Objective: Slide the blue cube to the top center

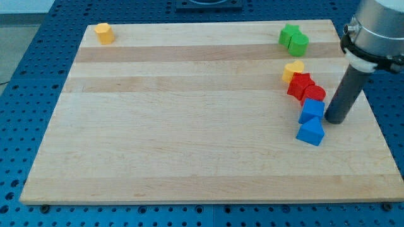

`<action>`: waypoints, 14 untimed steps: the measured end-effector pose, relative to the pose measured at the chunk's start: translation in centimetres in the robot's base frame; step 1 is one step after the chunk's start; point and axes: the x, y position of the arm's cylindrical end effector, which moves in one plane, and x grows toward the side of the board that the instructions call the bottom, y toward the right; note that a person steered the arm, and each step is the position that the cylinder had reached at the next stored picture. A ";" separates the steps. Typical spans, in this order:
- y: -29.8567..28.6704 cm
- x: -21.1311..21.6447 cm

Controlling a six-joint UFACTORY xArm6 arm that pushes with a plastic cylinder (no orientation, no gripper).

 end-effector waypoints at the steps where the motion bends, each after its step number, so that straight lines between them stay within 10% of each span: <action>1: -4.2 0.3; 3: -16.0 -2.2; 6: -9.7 -0.2; 10: -20.3 -16.0; 14: -13.2 -8.8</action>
